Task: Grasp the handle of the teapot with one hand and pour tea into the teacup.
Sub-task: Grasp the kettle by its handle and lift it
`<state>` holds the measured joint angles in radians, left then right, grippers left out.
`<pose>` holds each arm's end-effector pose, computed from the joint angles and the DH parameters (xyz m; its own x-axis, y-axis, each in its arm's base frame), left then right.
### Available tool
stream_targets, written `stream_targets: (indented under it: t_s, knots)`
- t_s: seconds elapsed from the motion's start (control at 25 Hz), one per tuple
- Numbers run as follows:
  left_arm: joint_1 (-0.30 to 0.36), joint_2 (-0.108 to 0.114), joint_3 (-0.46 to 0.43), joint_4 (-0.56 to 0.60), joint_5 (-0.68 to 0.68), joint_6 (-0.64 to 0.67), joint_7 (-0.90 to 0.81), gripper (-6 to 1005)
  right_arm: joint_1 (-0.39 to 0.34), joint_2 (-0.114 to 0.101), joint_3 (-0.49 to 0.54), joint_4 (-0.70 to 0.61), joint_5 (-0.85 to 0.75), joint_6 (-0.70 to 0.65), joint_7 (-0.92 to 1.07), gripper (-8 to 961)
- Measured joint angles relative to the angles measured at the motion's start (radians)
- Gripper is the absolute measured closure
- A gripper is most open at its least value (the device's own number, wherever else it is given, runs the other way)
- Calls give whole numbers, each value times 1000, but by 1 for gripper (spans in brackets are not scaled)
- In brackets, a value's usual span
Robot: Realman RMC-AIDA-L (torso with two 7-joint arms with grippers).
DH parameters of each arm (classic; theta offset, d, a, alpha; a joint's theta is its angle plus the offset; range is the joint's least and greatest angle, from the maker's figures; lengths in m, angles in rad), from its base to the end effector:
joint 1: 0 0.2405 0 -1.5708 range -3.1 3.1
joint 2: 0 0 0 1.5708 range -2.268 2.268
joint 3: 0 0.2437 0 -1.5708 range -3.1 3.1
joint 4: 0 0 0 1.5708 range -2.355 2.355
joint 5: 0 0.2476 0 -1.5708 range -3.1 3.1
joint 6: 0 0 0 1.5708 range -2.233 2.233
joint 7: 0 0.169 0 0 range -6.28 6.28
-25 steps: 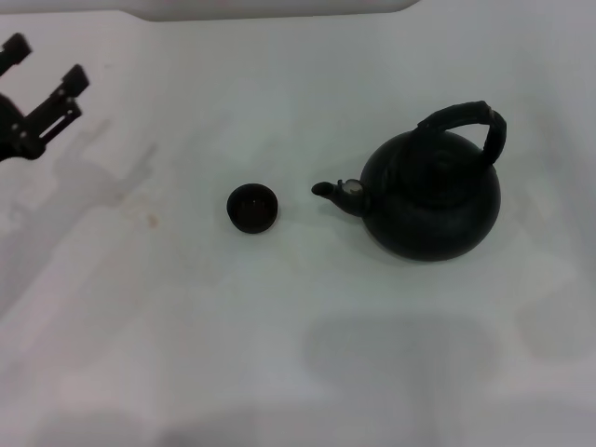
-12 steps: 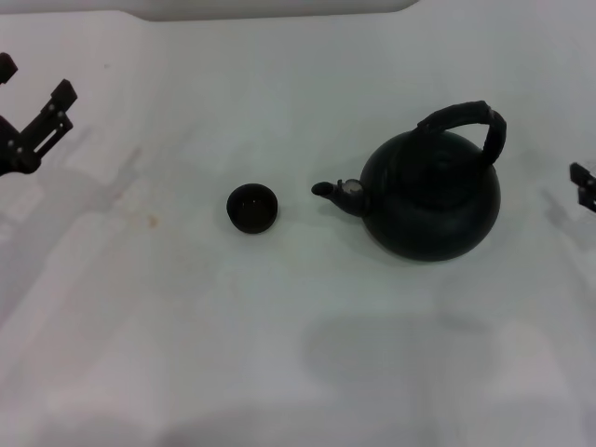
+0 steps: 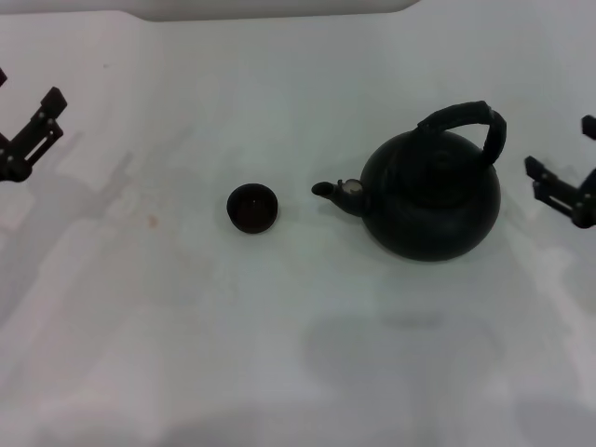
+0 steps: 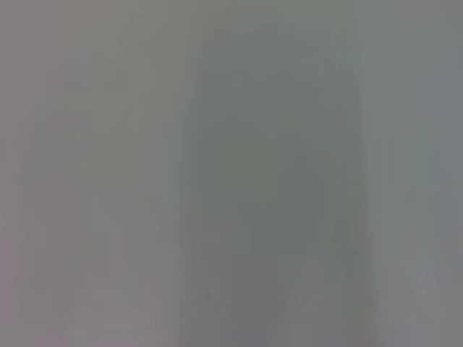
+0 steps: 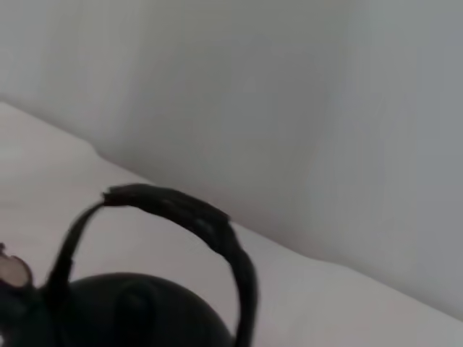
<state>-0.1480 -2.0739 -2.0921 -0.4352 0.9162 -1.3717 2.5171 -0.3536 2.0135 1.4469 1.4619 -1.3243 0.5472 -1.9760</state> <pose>-0.3542 0.3030 0.0124 0.6996 -0.0670 0.7114 0.6096 -0.4635 -0.6431 0.3022 0.2918 0.0068 0.9131 -0.2198 -0.3434 -0.4077 -0.4872 -0.7723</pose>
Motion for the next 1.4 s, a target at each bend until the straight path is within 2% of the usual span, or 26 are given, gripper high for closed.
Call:
stream_targets:
  t_s: [0.2,0.4,1.2,1.32,1.4]
  knots:
    - [-5,0,0,1,-4,0,0,223,0,-1,-74,50,-108,-74,115,186]
    - [-7,0,0,1,-4,7,1,223,6,-1,-109,66,-130,-87,137,186]
    - [-5,0,2,1,-5,18,2,222,96,0,-133,39,-130,-127,173,189]
    - [-4,0,1,1,-5,18,1,223,102,-1,-133,26,-131,-127,174,365]
    - [-4,0,1,1,-5,17,1,224,106,-1,-133,17,-131,-132,174,380]
